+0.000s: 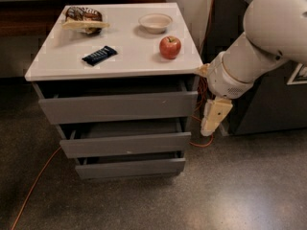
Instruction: Place apple into top drawer
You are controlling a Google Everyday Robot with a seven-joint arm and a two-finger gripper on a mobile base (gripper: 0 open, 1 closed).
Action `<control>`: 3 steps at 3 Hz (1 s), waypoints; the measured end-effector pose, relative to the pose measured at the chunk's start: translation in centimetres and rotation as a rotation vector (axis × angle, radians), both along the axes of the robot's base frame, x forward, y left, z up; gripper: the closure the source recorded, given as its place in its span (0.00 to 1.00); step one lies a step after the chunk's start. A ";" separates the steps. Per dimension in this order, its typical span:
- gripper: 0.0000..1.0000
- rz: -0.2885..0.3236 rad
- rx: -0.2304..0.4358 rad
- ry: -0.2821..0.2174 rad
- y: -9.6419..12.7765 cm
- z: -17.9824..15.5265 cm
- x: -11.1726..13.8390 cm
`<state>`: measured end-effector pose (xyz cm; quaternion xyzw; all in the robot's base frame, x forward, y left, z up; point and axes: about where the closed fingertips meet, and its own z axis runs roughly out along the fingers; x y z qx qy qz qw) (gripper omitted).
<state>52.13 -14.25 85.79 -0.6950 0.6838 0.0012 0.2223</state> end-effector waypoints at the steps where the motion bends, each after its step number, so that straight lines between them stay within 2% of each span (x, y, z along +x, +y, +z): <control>1: 0.00 0.035 0.029 -0.032 1.4 -3.3 2.1; 3: 0.00 0.017 0.064 -0.084 1.7 -9.1 7.9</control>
Offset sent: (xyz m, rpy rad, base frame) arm 0.0971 0.0154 -0.1031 0.0903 -0.0919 0.0000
